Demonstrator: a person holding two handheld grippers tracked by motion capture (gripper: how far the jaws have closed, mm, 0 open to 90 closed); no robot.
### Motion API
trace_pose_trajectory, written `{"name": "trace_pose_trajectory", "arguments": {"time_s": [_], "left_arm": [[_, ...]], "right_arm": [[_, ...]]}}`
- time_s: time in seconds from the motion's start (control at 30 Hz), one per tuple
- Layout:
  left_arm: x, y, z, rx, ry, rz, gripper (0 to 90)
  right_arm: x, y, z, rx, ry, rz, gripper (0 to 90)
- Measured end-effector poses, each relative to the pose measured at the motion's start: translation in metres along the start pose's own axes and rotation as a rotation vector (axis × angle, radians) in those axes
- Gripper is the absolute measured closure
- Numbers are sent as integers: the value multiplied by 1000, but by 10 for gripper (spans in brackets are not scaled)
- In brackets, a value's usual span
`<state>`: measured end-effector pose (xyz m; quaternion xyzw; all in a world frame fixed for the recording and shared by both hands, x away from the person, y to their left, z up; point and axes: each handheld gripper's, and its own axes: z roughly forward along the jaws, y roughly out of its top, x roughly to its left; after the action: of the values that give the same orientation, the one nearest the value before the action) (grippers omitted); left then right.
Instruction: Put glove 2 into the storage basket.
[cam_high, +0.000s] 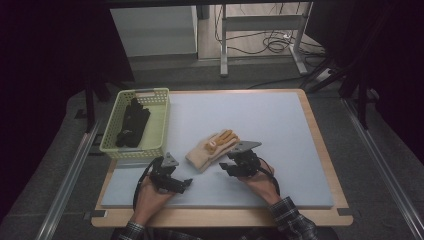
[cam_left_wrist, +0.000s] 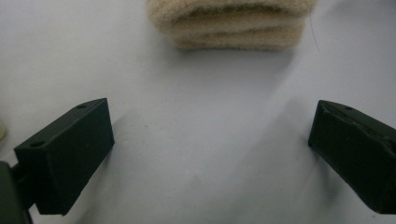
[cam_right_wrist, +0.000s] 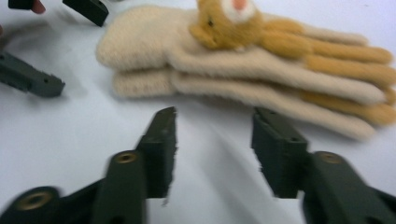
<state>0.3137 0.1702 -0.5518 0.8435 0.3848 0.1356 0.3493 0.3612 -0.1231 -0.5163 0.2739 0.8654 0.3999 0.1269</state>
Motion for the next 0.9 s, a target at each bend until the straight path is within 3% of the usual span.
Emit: {"name": "trace_pose_trajectory", "arguments": {"time_s": [0.17,0.37,0.53,0.77,0.9], "left_arm": [[0,0,0,0,0,0,1],[0,0,0,1,0,-2,0],[0,0,0,3,0,-4,0],[0,1,0,7,-2,-3,1],[0,1,0,5,-3,-3,1]], "right_arm": [[-13,-10,-17,5,-15,17,277],[-31,-28,-39,24,-51,46,151],[-45,-47,-53,47,-112,53,108],[-63,-73,-66,64,-178,104,92],[-65,-77,-67,71,-190,107,84]]}}
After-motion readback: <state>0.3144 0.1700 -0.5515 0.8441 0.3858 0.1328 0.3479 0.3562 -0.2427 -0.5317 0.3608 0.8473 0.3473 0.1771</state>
